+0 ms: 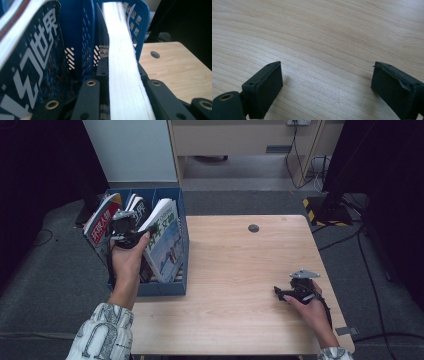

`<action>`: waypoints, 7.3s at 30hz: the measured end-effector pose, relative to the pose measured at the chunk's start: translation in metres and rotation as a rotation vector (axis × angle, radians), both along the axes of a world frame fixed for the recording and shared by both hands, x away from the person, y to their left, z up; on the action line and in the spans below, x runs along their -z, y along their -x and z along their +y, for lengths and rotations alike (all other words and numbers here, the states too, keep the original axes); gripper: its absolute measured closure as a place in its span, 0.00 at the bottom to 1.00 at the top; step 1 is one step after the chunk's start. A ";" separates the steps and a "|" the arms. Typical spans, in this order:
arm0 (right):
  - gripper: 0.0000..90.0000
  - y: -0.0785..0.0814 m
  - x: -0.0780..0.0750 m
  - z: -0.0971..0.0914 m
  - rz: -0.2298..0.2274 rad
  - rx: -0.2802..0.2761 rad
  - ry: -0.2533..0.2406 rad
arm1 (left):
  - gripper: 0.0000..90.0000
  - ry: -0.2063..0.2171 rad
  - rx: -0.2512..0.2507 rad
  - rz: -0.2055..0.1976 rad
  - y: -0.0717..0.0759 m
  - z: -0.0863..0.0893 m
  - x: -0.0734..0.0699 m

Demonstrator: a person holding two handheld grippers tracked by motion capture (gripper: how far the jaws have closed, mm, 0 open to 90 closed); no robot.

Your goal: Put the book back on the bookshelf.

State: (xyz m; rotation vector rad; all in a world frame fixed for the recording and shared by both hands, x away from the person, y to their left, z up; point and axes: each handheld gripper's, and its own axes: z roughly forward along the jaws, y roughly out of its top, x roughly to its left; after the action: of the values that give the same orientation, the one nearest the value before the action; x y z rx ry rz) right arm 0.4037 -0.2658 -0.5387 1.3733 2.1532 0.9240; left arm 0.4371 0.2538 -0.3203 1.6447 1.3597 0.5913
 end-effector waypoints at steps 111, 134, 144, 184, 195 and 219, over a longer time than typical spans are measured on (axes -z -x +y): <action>0.11 0.000 0.000 0.000 0.004 -0.002 -0.003 | 0.81 -0.003 -0.105 -0.128 -0.029 -0.011 0.016; 0.11 0.001 0.000 0.001 0.003 0.005 -0.007 | 0.59 0.010 -0.045 -0.047 -0.031 0.000 0.004; 0.11 0.001 0.000 0.001 0.006 0.007 -0.007 | 0.41 0.024 0.012 -0.075 -0.026 0.009 0.002; 0.11 0.001 0.000 0.001 0.007 0.004 -0.003 | 0.21 -0.063 0.140 -0.115 0.007 0.003 0.020; 0.11 0.001 0.000 0.001 0.008 0.005 -0.002 | 0.21 -0.058 0.159 -0.122 0.017 0.000 0.028; 0.10 0.001 0.000 0.001 0.007 0.005 -0.002 | 0.21 -0.062 0.174 -0.098 0.040 0.005 0.071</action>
State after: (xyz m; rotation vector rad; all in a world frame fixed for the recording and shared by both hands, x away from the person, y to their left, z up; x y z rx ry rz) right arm 0.4030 -0.2644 -0.5385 1.3839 2.1535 0.9209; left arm 0.3967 0.2584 -0.3911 1.7398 1.1245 0.6074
